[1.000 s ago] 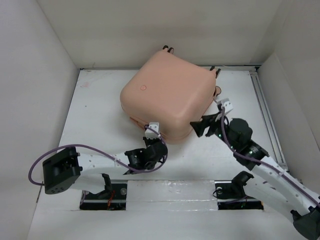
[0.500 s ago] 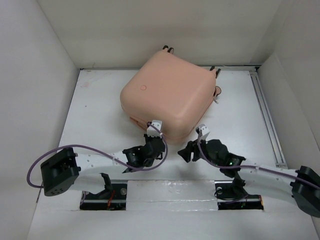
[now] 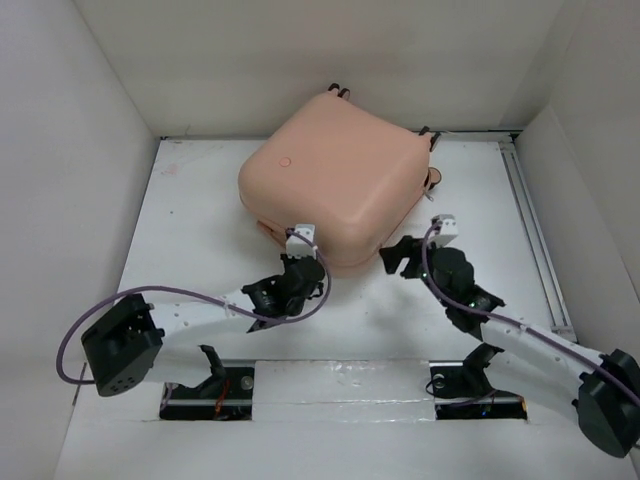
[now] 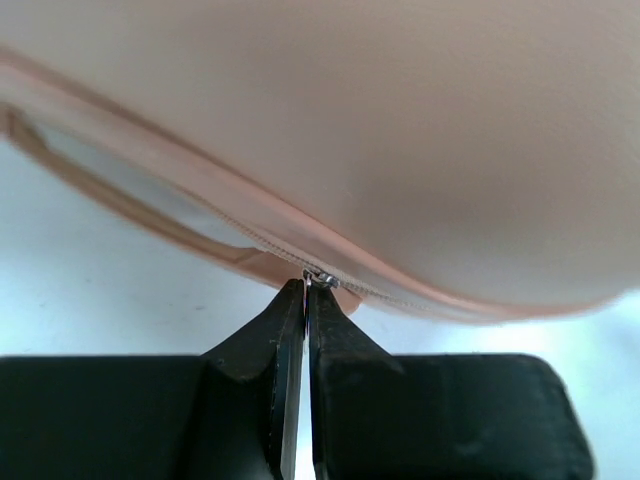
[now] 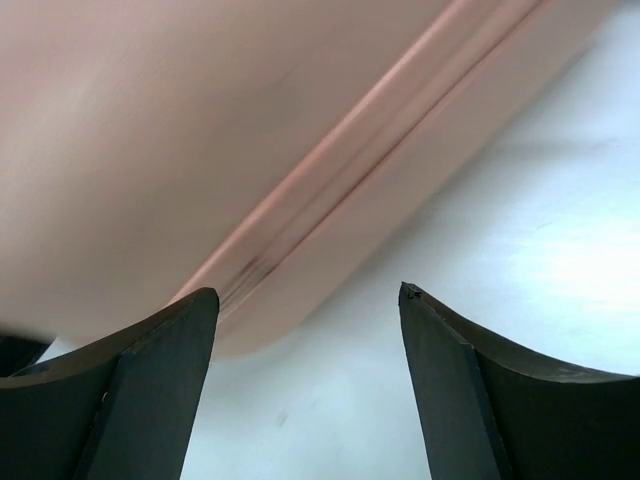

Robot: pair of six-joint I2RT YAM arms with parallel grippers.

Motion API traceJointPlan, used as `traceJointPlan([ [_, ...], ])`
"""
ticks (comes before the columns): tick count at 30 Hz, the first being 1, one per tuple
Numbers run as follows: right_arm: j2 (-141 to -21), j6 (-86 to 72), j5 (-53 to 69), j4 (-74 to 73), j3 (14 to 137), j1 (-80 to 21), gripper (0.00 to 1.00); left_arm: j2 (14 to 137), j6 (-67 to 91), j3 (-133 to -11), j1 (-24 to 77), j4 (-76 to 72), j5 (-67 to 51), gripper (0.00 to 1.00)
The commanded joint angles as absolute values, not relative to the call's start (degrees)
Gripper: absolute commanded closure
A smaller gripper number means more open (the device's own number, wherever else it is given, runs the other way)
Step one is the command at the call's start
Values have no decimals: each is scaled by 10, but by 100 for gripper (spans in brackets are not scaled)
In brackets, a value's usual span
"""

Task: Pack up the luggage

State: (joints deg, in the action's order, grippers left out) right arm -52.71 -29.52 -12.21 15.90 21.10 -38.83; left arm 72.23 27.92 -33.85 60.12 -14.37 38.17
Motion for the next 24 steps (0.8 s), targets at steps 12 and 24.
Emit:
traceJointPlan([
  [12,-431,-251,-120,120,252,-334,22,437,431,-301,526,-18,491,56],
  [24,-476,-234,-119,80,289,-298,93,642,361,-576,359,-124,326,28],
])
